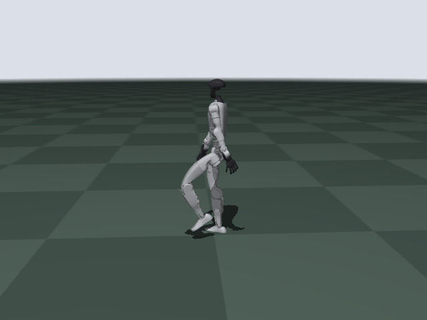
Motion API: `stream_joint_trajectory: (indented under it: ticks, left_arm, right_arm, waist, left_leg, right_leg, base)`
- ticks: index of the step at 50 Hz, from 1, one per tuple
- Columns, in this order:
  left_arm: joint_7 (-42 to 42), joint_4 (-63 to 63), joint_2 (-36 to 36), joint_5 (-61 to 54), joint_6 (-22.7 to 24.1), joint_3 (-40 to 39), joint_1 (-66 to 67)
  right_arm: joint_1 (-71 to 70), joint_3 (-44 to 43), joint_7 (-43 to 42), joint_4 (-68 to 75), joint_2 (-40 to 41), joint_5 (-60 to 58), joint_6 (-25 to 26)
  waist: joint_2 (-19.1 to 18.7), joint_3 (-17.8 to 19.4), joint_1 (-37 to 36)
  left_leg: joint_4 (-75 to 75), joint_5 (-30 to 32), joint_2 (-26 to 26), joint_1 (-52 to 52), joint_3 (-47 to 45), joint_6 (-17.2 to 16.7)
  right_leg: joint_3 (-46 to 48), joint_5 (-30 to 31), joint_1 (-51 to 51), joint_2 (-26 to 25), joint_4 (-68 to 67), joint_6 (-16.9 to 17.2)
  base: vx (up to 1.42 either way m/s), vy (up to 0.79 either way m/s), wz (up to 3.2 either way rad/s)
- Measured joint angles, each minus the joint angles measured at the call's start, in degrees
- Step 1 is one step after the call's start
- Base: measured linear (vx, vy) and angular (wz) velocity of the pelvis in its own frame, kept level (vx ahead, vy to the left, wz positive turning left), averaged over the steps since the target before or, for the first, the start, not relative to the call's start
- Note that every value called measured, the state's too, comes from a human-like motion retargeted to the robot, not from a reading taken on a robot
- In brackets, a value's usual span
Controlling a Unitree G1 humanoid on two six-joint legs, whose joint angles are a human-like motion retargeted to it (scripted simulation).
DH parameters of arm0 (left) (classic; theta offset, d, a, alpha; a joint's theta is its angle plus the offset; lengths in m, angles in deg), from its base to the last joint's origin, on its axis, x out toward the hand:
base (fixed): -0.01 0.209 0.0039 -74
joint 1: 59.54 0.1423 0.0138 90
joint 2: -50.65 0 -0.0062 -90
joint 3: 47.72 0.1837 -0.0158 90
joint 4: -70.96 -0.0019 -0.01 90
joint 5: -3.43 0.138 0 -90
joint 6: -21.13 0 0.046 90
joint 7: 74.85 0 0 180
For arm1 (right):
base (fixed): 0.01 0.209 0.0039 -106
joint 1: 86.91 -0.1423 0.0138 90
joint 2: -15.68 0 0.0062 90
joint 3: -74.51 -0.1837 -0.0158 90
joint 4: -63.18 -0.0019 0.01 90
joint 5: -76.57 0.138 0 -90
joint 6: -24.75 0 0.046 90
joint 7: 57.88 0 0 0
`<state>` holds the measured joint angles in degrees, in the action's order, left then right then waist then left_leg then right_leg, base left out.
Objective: In place motions
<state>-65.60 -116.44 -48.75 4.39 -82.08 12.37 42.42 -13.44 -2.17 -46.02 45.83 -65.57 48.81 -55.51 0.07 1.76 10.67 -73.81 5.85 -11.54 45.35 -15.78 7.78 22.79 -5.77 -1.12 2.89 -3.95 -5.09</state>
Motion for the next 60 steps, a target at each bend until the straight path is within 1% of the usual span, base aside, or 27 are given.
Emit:
stream_joint_trajectory:
  ticks: [4, 8, 11, 15, 17, 18, 19, 20, 21, 22, 23, 24, 25, 28, 33, 36, 40, 42, 45, 47, 49, 50, 52, 53, 55, 57, 60]
  left_arm:
    - [3.9, 0.0, -0.2, 0.6, 1.3, 0.7, 3.3]
    - [4.6, 0.0, -0.6, -0.2, 0.8, 0.0, 2.6]
    - [2.9, 0.0, -0.8, -1.7, 1.3, 0.7, 1.3]
    - [-0.3, 0.1, -0.7, -2.6, 2.7, 2.0, -1.3]
    - [-2.6, 0.8, -0.7, -2.4, 2.2, 3.3, -3.0]
    - [-3.9, 1.2, -0.7, -2.0, 1.8, 4.4, -4.2]
    - [-4.7, 1.4, -0.6, -1.7, 1.6, 5.2, -5.4]
    - [-5.1, 1.6, -0.5, -1.3, 1.5, 6.0, -6.6]
    - [-4.6, 1.3, 0.5, -0.5, 0.9, 7.6, -9.8]
    - [-4.1, 1.3, 1.5, 0.4, 0.6, 9.1, -12.9]
    - [-3.5, 1.9, 2.4, 1.6, 0.5, 10.2, -15.9]
    - [-2.9, 3.1, 3.5, 2.3, 0.5, 11.8, -18.6]
    - [-2.2, 4.6, 4.6, 2.7, 0.4, 13.8, -21.1]
    - [0.9, 9.4, 7.9, 3.5, 1.2, 19.8, -26.2]
    - [-1.1, 13.7, 8.5, 4.3, 2.4, 20.0, -27.1]
    - [-1.4, 13.6, 7.6, 2.0, 3.6, 18.8, -27.6]
    - [-0.2, 12.3, 5.8, 1.0, 2.3, 17.3, -26.3]
    - [0.2, 11.7, 4.3, 2.2, 1.6, 16.9, -24.2]
    - [-0.5, 11.6, 2.5, 4.6, 1.2, 16.5, -20.3]
    - [-3.5, 11.0, 1.4, 6.1, 1.0, 15.7, -16.3]
    - [-7.8, 9.7, 0.9, 7.6, 0.4, 14.5, -13.0]
    - [-10.0, 8.7, 0.9, 8.4, 0.0, 13.7, -11.9]
    - [-13.8, 6.2, 0.8, 7.4, -0.1, 13.1, -11.7]
    - [-15.4, 4.9, 1.0, 6.5, 0.3, 12.0, -11.4]
    - [-14.4, 3.2, 2.1, 4.4, 2.0, 11.1, -9.3]
    - [-8.4, 1.2, 2.9, 5.5, 2.1, 11.0, -6.7]
    - [-3.2, 0.0, 1.9, 9.2, -1.7, 8.8, -1.8]
  right_arm:
    - [-0.1, 1.0, -1.2, -2.7, 1.1, 6.1, -3.1]
    - [0.8, 0.9, 1.8, -2.5, 2.4, 8.7, -3.3]
    - [3.4, 0.5, 1.9, -0.1, 3.0, 7.7, -3.0]
    - [9.6, -0.1, -1.2, 3.9, 2.7, 4.4, -3.0]
    - [12.8, -2.0, -2.8, 6.3, 1.9, 1.8, -3.0]
    - [14.5, -3.5, -3.3, 8.2, 1.3, 0.2, -2.8]
    - [15.7, -4.5, -3.6, 10.3, 0.4, -1.0, -2.4]
    - [16.7, -5.1, -3.8, 12.4, -0.5, -1.9, -1.8]
    - [16.7, -6.5, -4.1, 14.2, -1.1, -1.5, -0.3]
    - [16.7, -7.9, -4.6, 15.8, -1.7, -0.5, 1.1]
    - [16.7, -9.3, -5.7, 17.1, -2.1, 1.6, 2.5]
    - [16.6, -10.6, -6.8, 18.4, -2.8, 4.2, 3.2]
    - [16.5, -11.8, -8.0, 19.8, -3.6, 7.1, 3.6]
    - [18.5, -13.5, -5.7, 22.3, -6.2, 12.2, 3.0]
    - [23.6, -15.5, -6.3, 23.1, -7.0, 8.9, 5.0]
    - [24.5, -14.9, -6.4, 22.6, -6.7, 7.2, 4.4]
    - [24.3, -13.4, -6.1, 22.5, -5.6, 6.4, 4.3]
    - [23.3, -12.0, -6.3, 22.7, -4.7, 7.7, 3.8]
    - [21.3, -10.0, -7.0, 22.7, -3.2, 9.9, 3.0]
    - [19.6, -7.3, -8.1, 21.6, -1.8, 10.8, 2.6]
    - [17.2, -3.9, -8.0, 20.3, -0.7, 10.7, 2.9]
    - [15.0, -2.1, -7.0, 19.6, -0.3, 10.2, 3.2]
    - [9.5, -0.9, -4.1, 16.2, 0.0, 7.1, 3.5]
    - [7.2, -0.4, -3.4, 13.8, 0.0, 5.3, 3.1]
    - [3.0, 1.3, -1.4, 8.8, -0.5, 1.8, 1.6]
    - [-0.4, 2.6, 1.5, 4.4, -1.8, -1.1, 0.0]
    - [-1.0, 1.1, 0.8, -0.9, -1.5, -4.1, -0.4]
  waist:
    - [0.4, -0.9, -0.6]
    - [0.1, 0.4, 0.8]
    - [-0.1, -1.1, 2.7]
    - [-1.2, -4.2, 2.6]
    - [-3.0, -5.4, 2.7]
    - [-4.5, -6.3, 4.1]
    - [-6.0, -7.3, 0.8]
    - [-7.5, -8.3, -4.8]
    - [-7.4, -9.2, 3.3]
    - [-7.7, -8.5, 9.7]
    - [-9.0, -4.5, 12.9]
    - [-8.5, -2.3, 12.8]
    - [-7.0, -0.9, 11.0]
    - [-7.7, 1.2, 12.4]
    - [-10.2, -3.3, 14.7]
    - [-8.9, -2.1, 14.3]
    - [-7.5, -2.0, 13.0]
    - [-7.0, -2.8, 12.9]
    - [-5.6, -3.4, 13.6]
    - [-4.6, -4.2, 11.8]
    - [-2.7, -4.2, 9.0]
    - [-1.7, -4.1, 7.4]
    - [-0.1, -1.8, 7.3]
    - [0.6, -0.8, 5.1]
    - [1.8, 1.5, 5.1]
    - [2.0, 2.3, 4.3]
    - [1.8, -0.4, 3.0]
  left_leg:
    - [-3.8, -2.0, -0.7, 2.3, -0.7, -0.4]
    - [1.5, -1.9, -1.3, -5.8, -1.6, -1.2]
    - [15.3, -0.5, 2.1, -17.1, -1.6, -3.0]
    - [44.9, 2.0, 8.5, -35.4, -3.2, -5.4]
    - [56.9, -10.6, 9.5, -42.2, -3.9, -5.7]
    - [62.3, -15.7, 8.3, -45.2, -7.4, -4.5]
    - [67.7, -15.9, 8.4, -46.7, -11.9, -3.0]
    - [73.0, -13.6, 9.2, -47.5, -17.0, -1.3]
    - [71.8, -13.7, 8.0, -45.3, -10.0, -4.3]
    - [71.1, -13.2, 6.9, -43.8, -4.0, -5.9]
    - [71.5, -11.5, 5.9, -43.3, -0.1, -4.6]
    - [72.1, -10.8, 6.0, -44.0, -0.9, -4.2]
    - [72.9, -10.6, 6.8, -45.1, -4.2, -4.1]
    - [73.0, -10.1, 5.8, -44.3, -3.5, -3.7]
    - [72.6, -9.8, 4.1, -39.4, -1.8, -4.1]
    - [72.5, -10.0, 4.1, -41.2, -3.0, -4.4]
    - [73.0, -10.2, 4.9, -44.0, -4.6, -4.8]
    - [73.1, -10.4, 6.0, -44.7, -4.4, -5.0]
    - [71.8, -11.5, 7.7, -45.6, -2.7, -5.3]
    - [68.2, -12.5, 8.3, -45.4, -2.7, -5.6]
    - [62.2, -8.5, 9.1, -44.1, -3.1, -5.9]
    - [57.9, -4.4, 8.9, -42.5, -4.8, -6.3]
    - [42.8, 5.9, 6.5, -33.1, -1.2, -8.1]
    - [35.0, 8.9, 6.1, -28.0, -0.1, -7.1]
    - [19.2, 4.8, 3.7, -19.1, 1.0, -3.9]
    - [6.2, 0.3, 0.2, -10.6, 0.9, -2.1]
    - [-6.7, -2.5, -0.1, 2.2, 1.8, -0.6]
  right_leg:
    - [-0.5, -0.1, 0.7, 0.5, -0.7, -0.3]
    - [-0.5, -0.7, -0.9, -0.1, -0.9, -0.2]
    - [0.0, -1.3, -1.3, 0.0, -1.0, 0.6]
    - [-2.0, -2.9, -0.7, -1.3, -2.7, 1.6]
    - [-2.9, -4.9, 0.6, -3.0, -6.0, 2.1]
    - [-2.6, -6.3, 2.0, -4.1, -8.8, 2.5]
    - [-7.0, -5.4, 5.7, -6.2, -14.1, 2.8]
    - [-13.9, -3.5, 10.7, -8.9, -20.5, 3.1]
    - [-6.8, -0.5, 14.4, -4.5, -26.8, 4.3]
    - [-0.9, 2.6, 18.2, -1.2, -33.7, 4.9]
    - [2.6, 5.9, 22.1, -0.2, -41.9, 4.5]
    - [1.1, 6.7, 24.9, -0.3, -47.6, 4.7]
    - [-2.9, 6.2, 27.0, -1.0, -52.0, 5.2]
    - [-0.3, 2.1, 35.7, 2.2, -67.0, 3.4]
    - [-1.4, 0.1, 45.4, 0.5, -75.2, 5.2]
    - [-1.4, 0.4, 40.9, 0.4, -71.9, 4.8]
    - [-3.1, 1.4, 30.6, -2.6, -57.9, 5.4]
    - [-3.4, 2.1, 23.0, -4.2, -44.2, 6.2]
    - [-1.2, 2.0, 11.3, -4.1, -23.9, 7.6]
    - [3.1, -6.4, 4.5, -3.2, -12.5, 4.8]
    - [0.8, -4.1, 1.8, -2.3, -6.0, 3.6]
    - [0.1, -2.9, 1.2, -1.1, -4.6, 4.1]
    - [2.5, -1.2, 1.9, 1.7, -3.4, 4.5]
    - [1.9, -0.7, 2.3, 2.6, -3.1, 4.5]
    - [3.6, 0.2, 1.3, 2.9, -2.0, 3.5]
    - [4.2, 0.6, 0.1, 2.4, -1.0, 2.6]
    - [3.8, 0.4, 1.8, 2.8, -1.8, 2.1]
  base:
    - [0.09, -0.04, -0.25]
    - [0.01, 0.0, 0.06]
    - [0.11, 0.01, 0.23]
    - [0.21, 0.01, -0.48]
    - [0.23, 0.05, -0.32]
    - [0.26, 0.05, -1.16]
    - [0.27, 0.06, -3.14]
    - [0.02, 0.05, -1.26]
    - [-0.22, 0.07, 1.7]
    - [-0.44, 0.12, 4.52]
    - [-0.39, 0.18, 2.33]
    - [-0.32, 0.21, 0.13]
    - [-0.2, 0.17, -0.44]
    - [-0.07, 0.06, 0.12]
    - [0.06, -0.05, 0.18]
    - [0.01, -0.01, -0.09]
    - [0.09, -0.04, -0.24]
    - [0.12, -0.04, 0.29]
    - [0.09, -0.06, 0.58]
    - [0.15, -0.08, 0.05]
    - [0.03, -0.11, -0.29]
    - [-0.29, -0.03, 0.33]
    - [-0.55, 0.0, 0.63]
    - [-0.56, -0.04, -0.01]
    - [-0.3, -0.07, 0.07]
    - [0.02, -0.05, -0.03]
    - [0.13, -0.01, -0.1]
